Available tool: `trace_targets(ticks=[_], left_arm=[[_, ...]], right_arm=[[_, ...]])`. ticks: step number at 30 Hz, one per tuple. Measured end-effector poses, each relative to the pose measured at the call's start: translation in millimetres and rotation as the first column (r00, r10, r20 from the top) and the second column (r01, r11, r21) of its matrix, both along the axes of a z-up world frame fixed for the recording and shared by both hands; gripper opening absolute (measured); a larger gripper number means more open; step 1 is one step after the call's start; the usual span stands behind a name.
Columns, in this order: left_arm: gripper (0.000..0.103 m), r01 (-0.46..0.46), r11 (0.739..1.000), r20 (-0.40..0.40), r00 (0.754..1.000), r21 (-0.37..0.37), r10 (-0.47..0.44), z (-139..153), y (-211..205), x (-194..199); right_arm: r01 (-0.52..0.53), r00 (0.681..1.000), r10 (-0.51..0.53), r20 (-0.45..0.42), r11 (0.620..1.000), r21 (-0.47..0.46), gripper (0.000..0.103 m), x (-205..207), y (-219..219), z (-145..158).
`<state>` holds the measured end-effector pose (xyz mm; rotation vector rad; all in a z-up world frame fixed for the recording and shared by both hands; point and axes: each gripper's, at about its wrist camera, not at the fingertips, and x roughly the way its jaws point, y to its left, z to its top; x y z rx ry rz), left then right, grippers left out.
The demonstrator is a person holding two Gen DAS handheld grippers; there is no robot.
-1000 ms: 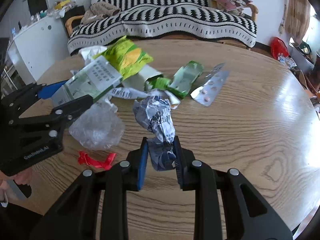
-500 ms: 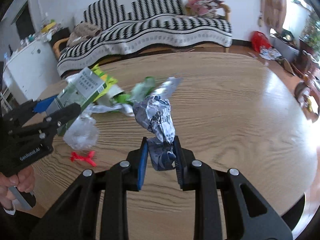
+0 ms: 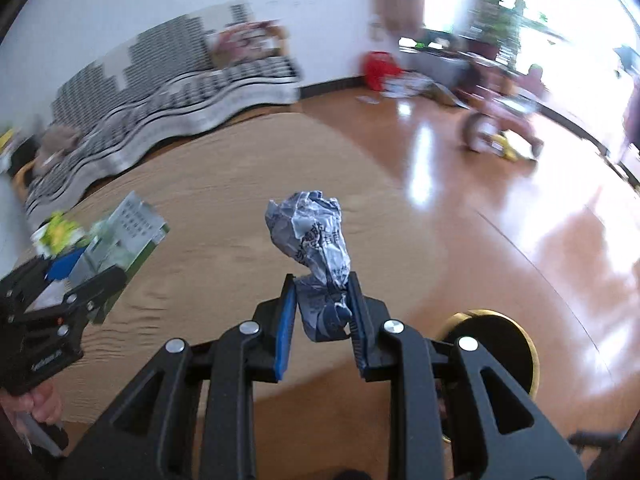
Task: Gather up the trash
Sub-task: 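Carry both items over the bin and open both tools to drop them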
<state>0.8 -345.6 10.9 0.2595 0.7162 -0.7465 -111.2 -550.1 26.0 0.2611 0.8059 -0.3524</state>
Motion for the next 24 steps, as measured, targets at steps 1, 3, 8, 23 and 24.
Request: trace_targets(ticks=[1, 3, 8, 23, 24], left_arm=[[0.059, 0.029, 1.000, -0.010, 1.000, -0.008, -0.029, -2.3, -18.1, -8.4], [0.059, 0.076, 0.997, -0.022, 0.997, -0.017, -0.076, -7.9, -47.8, -24.1], [0.059, 0.183, 0.983, -0.074, 0.980, -0.018, -0.183, -28.5, -112.9, -57.7], [0.059, 0.348, 0.937, -0.240, 0.912, 0.029, -0.332, -112.2, -227.6, -104.9], [0.059, 0.353, 0.935, -0.245, 0.910, 0.033, -0.335, -117.2, -232.7, -106.0]], right_arm=[[0.030, 1.000, -0.030, -0.001, 1.000, 0.007, 0.025, -10.8, -14.4, -1.9], [0.099, 0.995, -0.099, -0.006, 0.995, 0.022, 0.025, -37.1, -46.9, -8.9], [0.240, 0.970, -0.238, -0.042, 0.969, 0.059, 0.025, -90.0, -113.5, -29.8], [0.405, 0.905, -0.362, -0.224, 0.894, 0.189, 0.025, -150.9, -197.3, -95.8], [0.407, 0.904, -0.365, -0.224, 0.894, 0.189, 0.025, -150.6, -197.1, -94.9]])
